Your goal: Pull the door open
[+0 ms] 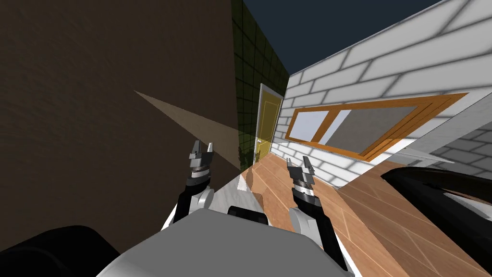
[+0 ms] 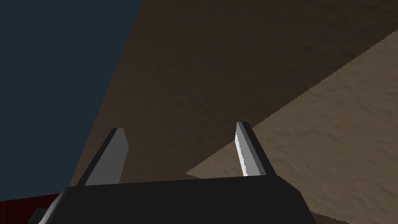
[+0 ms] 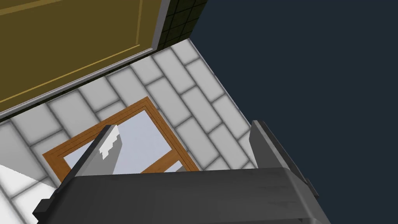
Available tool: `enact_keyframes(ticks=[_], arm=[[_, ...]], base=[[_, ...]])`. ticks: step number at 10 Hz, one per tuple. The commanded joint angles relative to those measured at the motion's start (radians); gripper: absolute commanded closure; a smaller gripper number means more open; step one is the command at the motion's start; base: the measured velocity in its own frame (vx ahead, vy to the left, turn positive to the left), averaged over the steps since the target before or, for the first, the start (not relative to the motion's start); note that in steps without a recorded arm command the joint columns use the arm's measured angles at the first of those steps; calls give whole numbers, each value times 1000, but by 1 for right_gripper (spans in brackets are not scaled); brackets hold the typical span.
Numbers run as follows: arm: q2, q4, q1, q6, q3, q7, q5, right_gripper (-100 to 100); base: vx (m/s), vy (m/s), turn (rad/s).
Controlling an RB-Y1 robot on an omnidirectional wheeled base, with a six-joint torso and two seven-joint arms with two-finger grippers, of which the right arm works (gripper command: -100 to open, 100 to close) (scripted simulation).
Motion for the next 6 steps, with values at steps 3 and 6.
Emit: enact_keyframes(ticks=[3, 6], arm=[[-21, 77, -19, -18, -4, -72, -30, -100], [-35, 132, -31, -33, -6, -119, -50, -100]], base=[[86, -76, 216], [55, -67, 175]])
